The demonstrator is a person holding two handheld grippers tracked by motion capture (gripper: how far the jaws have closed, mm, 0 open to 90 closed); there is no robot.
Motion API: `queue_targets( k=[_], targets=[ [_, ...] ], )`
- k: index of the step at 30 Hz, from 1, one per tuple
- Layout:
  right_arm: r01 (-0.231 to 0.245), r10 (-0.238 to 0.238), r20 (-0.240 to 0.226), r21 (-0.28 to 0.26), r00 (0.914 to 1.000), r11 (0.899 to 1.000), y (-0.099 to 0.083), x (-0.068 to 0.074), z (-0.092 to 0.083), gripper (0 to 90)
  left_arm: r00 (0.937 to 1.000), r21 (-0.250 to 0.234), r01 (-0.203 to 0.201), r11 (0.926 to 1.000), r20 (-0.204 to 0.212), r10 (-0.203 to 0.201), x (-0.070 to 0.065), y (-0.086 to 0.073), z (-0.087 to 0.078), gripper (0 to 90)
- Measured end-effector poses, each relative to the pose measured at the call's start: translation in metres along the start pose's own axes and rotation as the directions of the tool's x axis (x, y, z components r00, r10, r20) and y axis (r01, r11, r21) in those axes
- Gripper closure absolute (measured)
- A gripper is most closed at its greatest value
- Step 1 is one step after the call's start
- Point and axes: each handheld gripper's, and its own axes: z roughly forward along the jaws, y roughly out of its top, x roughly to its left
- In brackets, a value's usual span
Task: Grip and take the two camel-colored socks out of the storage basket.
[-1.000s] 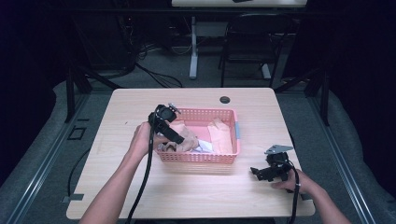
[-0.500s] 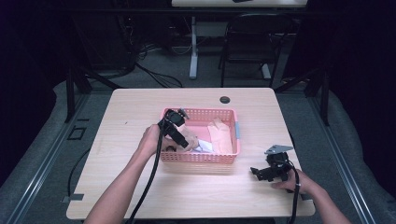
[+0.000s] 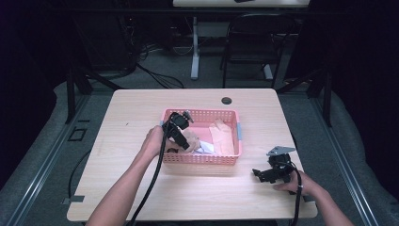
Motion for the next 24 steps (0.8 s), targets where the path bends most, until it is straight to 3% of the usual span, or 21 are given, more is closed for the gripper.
queue_targets(
  k=[9, 14, 21, 24],
  targets=[
    [0.001, -0.001, -0.001, 0.000, 1.0000, 1.000, 0.000, 0.000, 0.000, 0.0, 0.9996, 0.006, -0.028, 0.9996, 0.000, 0.028, -0.007, 0.010, 0.009, 56.3],
    [0.000, 0.000, 0.000, -0.001, 1.0000, 1.000, 0.000, 0.000, 0.000, 0.0, 0.9987, 0.032, -0.049, 0.9983, -0.006, 0.050, -0.010, 0.015, 0.017, 60.9],
    [-0.002, 0.002, 0.002, -0.005, 1.0000, 1.000, 0.000, 0.000, 0.000, 0.0, 0.9974, 0.030, -0.072, 0.9970, -0.006, 0.072, -0.011, 0.018, 0.019, 78.4],
    [-0.002, 0.002, 0.002, -0.005, 1.0000, 1.000, 0.000, 0.000, 0.000, 0.0, 0.9968, 0.032, -0.079, 0.9964, -0.006, 0.079, -0.011, 0.019, 0.019, 81.7]
  ],
)
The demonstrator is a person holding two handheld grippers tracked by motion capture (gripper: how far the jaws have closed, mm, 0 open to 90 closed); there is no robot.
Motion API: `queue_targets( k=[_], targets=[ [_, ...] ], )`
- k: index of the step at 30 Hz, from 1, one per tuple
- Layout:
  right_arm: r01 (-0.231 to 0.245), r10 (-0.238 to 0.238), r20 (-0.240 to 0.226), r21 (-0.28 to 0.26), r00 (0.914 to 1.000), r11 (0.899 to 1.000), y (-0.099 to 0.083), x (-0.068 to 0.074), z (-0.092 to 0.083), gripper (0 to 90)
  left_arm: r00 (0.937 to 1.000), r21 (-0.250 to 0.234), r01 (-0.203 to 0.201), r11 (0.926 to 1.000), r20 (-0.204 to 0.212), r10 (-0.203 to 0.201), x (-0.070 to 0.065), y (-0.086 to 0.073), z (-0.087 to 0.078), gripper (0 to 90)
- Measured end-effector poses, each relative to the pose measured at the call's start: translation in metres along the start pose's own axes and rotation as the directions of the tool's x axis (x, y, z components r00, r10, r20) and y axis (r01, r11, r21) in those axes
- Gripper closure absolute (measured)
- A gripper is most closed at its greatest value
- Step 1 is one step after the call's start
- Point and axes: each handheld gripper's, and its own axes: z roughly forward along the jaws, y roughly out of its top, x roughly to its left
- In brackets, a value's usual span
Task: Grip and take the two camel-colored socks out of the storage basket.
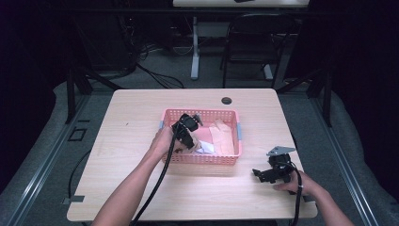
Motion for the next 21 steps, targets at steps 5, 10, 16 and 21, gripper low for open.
queue_targets(
  k=[5, 10, 16, 21],
  targets=[
    [0.000, 0.000, 0.000, 0.000, 1.0000, 1.000, 0.000, 0.000, 0.000, 0.0, 1.0000, 0.003, -0.001, 1.0000, 0.002, 0.001, 0.001, 0.000, -0.004, 84.4],
    [0.000, 0.000, 0.000, 0.000, 1.0000, 1.000, 0.000, 0.000, 0.000, 0.0, 1.0000, -0.010, 0.007, 0.9999, -0.003, -0.007, 0.005, -0.001, -0.013, 84.4],
    [0.000, 0.000, 0.000, 0.000, 1.0000, 1.000, 0.000, 0.000, 0.000, 0.0, 0.9998, -0.039, 0.017, 0.9991, -0.011, -0.017, 0.008, 0.000, -0.029, 84.4],
    [0.000, 0.000, 0.000, 0.000, 1.0000, 1.000, 0.000, 0.000, 0.000, 0.0, 0.9998, -0.055, 0.013, 0.9984, -0.015, -0.013, 0.009, 0.002, -0.043, 84.5]
  ],
)
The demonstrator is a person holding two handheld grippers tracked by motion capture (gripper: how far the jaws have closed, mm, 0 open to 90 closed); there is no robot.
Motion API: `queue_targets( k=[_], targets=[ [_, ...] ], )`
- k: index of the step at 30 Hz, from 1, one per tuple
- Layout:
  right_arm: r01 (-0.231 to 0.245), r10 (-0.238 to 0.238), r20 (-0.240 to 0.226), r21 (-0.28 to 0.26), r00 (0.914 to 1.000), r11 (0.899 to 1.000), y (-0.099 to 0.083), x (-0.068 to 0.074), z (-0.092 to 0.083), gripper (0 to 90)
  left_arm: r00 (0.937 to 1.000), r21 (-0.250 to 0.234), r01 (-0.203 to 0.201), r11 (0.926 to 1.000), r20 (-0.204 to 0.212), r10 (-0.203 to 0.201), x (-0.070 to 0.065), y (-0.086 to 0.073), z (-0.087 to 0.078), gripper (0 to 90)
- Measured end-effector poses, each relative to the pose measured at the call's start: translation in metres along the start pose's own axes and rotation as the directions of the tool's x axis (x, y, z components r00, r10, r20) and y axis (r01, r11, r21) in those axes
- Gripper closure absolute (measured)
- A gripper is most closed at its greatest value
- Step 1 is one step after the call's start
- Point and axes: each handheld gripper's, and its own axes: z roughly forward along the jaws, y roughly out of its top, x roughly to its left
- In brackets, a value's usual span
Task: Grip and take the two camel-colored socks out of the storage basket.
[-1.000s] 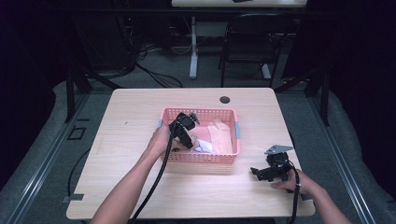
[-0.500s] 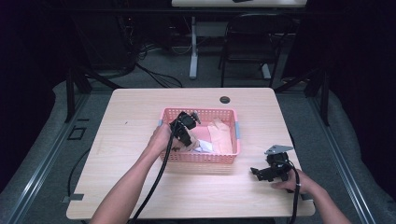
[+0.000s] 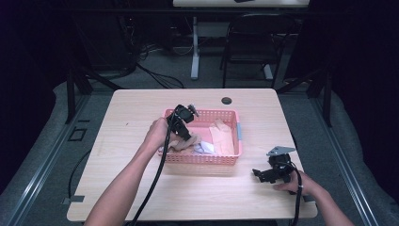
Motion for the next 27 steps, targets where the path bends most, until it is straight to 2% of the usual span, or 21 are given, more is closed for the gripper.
queue_targets(
  k=[2, 4, 27],
  targets=[
    [0.000, 0.000, 0.000, 0.000, 1.0000, 1.000, 0.000, 0.000, 0.000, 0.0, 1.0000, -0.011, 0.000, 0.9999, -0.001, 0.000, 0.001, 0.001, -0.006, 84.4],
    [0.000, 0.000, 0.000, 0.000, 1.0000, 1.000, 0.000, 0.000, 0.000, 0.0, 0.9999, -0.023, 0.008, 0.9997, 0.015, -0.008, 0.003, 0.001, -0.011, 84.4],
    [0.002, -0.002, 0.003, 0.005, 1.0000, 1.000, 0.000, 0.000, 0.000, 0.0, 0.9997, -0.071, 0.011, 0.9974, -0.019, -0.012, 0.017, -0.005, -0.072, 84.4]
  ],
)
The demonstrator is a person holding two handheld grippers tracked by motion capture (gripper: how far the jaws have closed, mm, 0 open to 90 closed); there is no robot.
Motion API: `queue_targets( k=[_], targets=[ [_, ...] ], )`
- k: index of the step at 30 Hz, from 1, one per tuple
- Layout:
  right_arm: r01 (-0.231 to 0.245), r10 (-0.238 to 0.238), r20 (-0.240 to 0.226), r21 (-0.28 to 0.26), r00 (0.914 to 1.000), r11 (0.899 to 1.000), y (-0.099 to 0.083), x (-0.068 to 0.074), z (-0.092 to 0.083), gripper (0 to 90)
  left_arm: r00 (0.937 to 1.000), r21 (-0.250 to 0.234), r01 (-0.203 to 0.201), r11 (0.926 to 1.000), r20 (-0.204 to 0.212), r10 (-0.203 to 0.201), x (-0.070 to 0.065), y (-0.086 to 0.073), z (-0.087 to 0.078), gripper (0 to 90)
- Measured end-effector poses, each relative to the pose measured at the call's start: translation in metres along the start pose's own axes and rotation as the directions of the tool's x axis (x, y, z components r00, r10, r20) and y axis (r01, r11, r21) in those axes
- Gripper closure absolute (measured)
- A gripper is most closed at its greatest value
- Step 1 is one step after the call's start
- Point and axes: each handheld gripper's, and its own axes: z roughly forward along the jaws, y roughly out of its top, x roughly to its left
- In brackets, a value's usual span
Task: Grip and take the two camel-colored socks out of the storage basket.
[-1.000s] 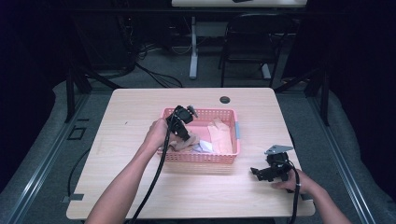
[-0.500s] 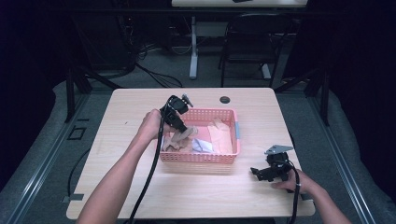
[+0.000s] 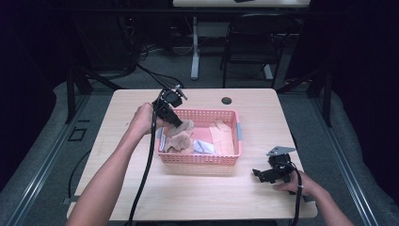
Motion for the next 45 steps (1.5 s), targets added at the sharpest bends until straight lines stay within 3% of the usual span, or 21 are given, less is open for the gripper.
queue_targets(
  k=[11, 22, 28, 37, 45],
  targets=[
    [0.000, 0.000, 0.000, -0.001, 1.0000, 1.000, 0.000, 0.000, 0.000, 0.0, 0.9991, -0.029, 0.024, 0.9993, -0.035, -0.025, 0.011, -0.012, -0.026, 84.4],
    [-0.001, 0.001, 0.000, 0.000, 1.0000, 1.000, 0.000, 0.000, 0.000, 0.0, 0.9945, -0.056, 0.083, 0.9950, -0.060, -0.086, 0.029, -0.035, -0.043, 84.4],
    [-0.002, 0.002, 0.000, 0.001, 1.0000, 1.000, 0.000, 0.000, 0.000, 0.0, 0.9888, -0.075, 0.122, 0.9896, -0.076, -0.128, 0.040, -0.050, -0.053, 84.4],
    [-0.003, 0.003, 0.001, 0.002, 1.0000, 1.000, 0.000, 0.000, 0.000, 0.0, 0.9843, -0.073, 0.148, 0.9862, -0.086, -0.154, 0.049, -0.063, -0.060, 84.4],
    [-0.004, 0.004, -0.004, 0.001, 1.0000, 1.000, 0.000, 0.000, 0.000, 0.0, 0.9752, -0.076, 0.190, 0.9788, -0.100, -0.197, 0.060, -0.081, -0.067, 84.4]
  ],
)
